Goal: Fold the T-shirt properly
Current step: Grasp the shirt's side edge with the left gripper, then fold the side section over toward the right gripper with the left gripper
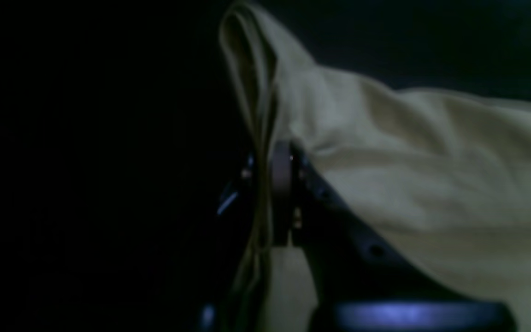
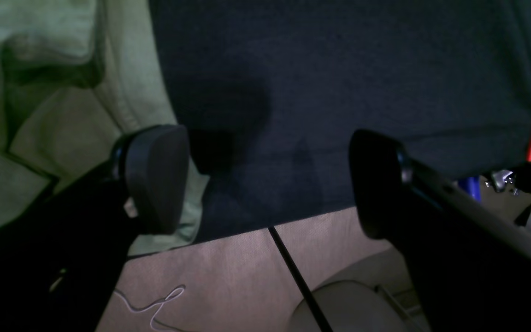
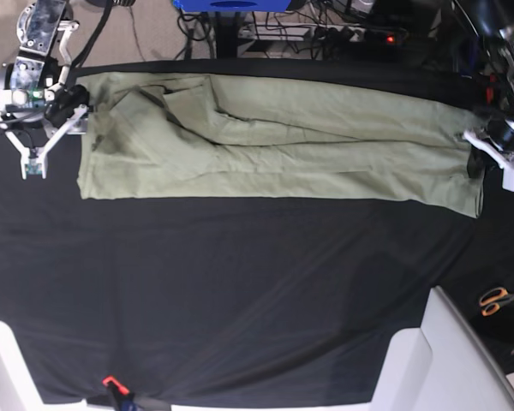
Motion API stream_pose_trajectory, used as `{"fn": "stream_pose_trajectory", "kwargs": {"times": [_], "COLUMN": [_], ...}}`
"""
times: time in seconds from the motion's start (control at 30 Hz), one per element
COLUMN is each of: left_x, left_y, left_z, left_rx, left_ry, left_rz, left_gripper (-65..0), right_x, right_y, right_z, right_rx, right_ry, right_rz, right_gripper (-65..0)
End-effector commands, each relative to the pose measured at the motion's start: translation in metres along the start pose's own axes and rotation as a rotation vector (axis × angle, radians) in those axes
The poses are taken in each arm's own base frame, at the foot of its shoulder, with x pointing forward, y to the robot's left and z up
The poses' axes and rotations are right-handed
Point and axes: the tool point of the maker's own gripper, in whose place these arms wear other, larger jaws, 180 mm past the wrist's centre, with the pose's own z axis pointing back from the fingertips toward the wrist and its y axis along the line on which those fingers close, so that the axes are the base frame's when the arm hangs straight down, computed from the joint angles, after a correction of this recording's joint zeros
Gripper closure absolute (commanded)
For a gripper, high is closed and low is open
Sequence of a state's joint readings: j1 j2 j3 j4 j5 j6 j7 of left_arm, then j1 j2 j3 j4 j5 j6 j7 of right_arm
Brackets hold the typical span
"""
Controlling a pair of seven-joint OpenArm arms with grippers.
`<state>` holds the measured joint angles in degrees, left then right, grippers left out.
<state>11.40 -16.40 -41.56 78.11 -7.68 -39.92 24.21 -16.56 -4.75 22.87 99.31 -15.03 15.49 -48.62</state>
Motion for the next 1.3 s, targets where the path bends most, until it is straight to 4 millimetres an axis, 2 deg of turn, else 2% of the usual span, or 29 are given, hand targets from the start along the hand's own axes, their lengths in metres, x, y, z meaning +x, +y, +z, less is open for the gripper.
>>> {"fn": "stream_pose_trajectory", "kwargs": {"times": [0.0,0.1,0.2,0.3,0.4,0.5,0.67,0.77,0.9,1.0,1.17,1.27], "left_x": [0.011,0.013,0.006,0.004,0.000,-0.001,0.001,-0.005,-0.017,-0.024,-0.024,-0.017], "left_y": [-0.004,-0.040,-0.100,-0.149,-0.188,-0.217,-0.246,-0.269,-0.289,-0.299,-0.305,-0.308], "left_z": [0.008,0.019,0.021,0.022,0.020,0.016,0.010,0.006,-0.001,-0.006,-0.012,-0.014], "left_rx": [0.013,0.010,-0.092,-0.189,-0.270,-0.312,-0.340,-0.387,-0.415,-0.434,-0.449,-0.449], "left_ry": [-0.032,-0.011,0.019,0.012,0.011,0.004,-0.015,-0.008,0.018,0.038,0.041,0.025], "left_rz": [-0.051,-0.197,-0.328,-0.378,-0.396,-0.417,-0.403,-0.414,-0.404,-0.405,-0.410,-0.406], "left_gripper": [0.0,0.0,0.0,0.0,0.0,0.0,0.0,0.0,0.0,0.0,0.0,0.0], "right_x": [0.009,0.010,0.012,0.012,0.012,0.012,0.012,0.012,0.012,0.012,0.011,0.011], "right_y": [-0.006,-0.006,-0.005,-0.005,-0.005,-0.005,-0.007,-0.007,-0.007,-0.008,-0.008,-0.008], "right_z": [0.004,0.004,0.004,0.004,0.004,0.004,0.004,0.004,0.004,0.004,0.003,0.003], "right_rx": [-0.016,-0.016,-0.015,-0.015,-0.015,-0.014,-0.018,-0.018,-0.018,-0.019,-0.020,-0.020], "right_ry": [-0.032,-0.034,-0.039,-0.039,-0.039,-0.039,-0.037,-0.037,-0.037,-0.037,-0.036,-0.036], "right_rz": [-0.001,-0.002,-0.004,-0.004,-0.004,-0.003,-0.005,-0.005,-0.005,-0.006,-0.007,-0.007], "right_gripper": [-51.2,-51.3,-51.3,-51.3,-51.3,-51.3,-51.3,-51.3,-51.3,-51.3,-51.3,-51.3]}}
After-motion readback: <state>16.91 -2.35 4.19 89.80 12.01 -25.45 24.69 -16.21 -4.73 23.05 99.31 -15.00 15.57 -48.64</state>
